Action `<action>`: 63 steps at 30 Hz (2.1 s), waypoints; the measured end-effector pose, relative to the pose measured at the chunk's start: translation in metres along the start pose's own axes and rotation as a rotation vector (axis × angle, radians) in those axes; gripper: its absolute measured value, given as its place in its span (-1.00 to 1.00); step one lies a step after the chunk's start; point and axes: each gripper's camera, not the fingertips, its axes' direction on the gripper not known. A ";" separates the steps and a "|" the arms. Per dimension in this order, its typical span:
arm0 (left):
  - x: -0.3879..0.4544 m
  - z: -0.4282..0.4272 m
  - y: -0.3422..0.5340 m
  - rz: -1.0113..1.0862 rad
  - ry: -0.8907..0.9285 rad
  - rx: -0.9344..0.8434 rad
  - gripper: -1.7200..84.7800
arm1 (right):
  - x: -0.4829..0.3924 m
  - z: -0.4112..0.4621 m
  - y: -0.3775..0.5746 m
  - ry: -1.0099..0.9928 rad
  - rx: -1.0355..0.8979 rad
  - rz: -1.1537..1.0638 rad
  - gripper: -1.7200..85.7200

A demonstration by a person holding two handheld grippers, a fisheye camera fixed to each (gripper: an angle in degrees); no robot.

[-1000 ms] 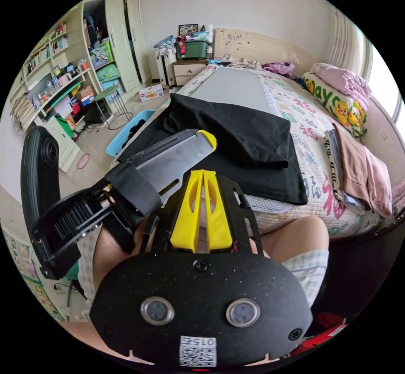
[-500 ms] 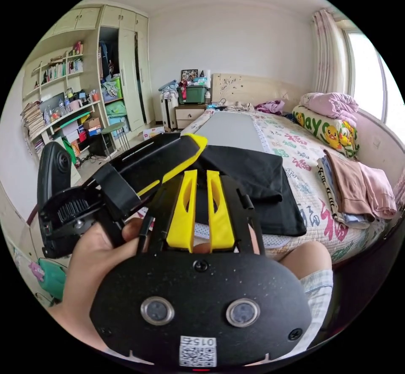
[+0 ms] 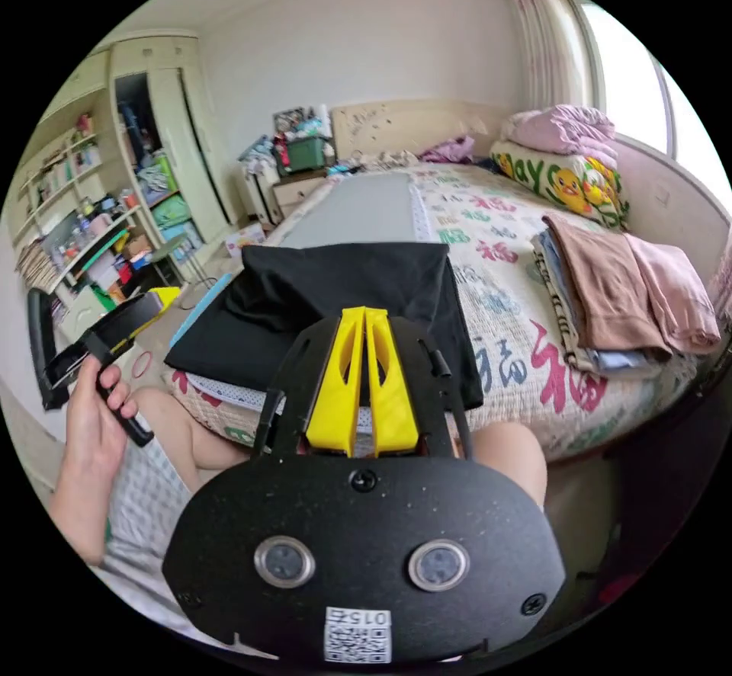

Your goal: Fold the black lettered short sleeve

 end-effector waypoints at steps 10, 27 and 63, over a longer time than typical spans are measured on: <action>-0.047 0.040 -0.017 0.085 -0.004 -0.169 -0.94 | 0.047 0.111 0.040 -0.326 -0.130 -0.032 -0.77; -0.083 0.198 -0.054 0.081 -0.073 -0.439 -0.69 | 0.006 0.309 0.086 -0.476 -0.373 0.107 -0.71; -0.246 0.106 -0.013 -0.702 0.219 -0.135 -0.84 | -0.016 0.307 0.133 -0.458 -0.387 0.249 -0.96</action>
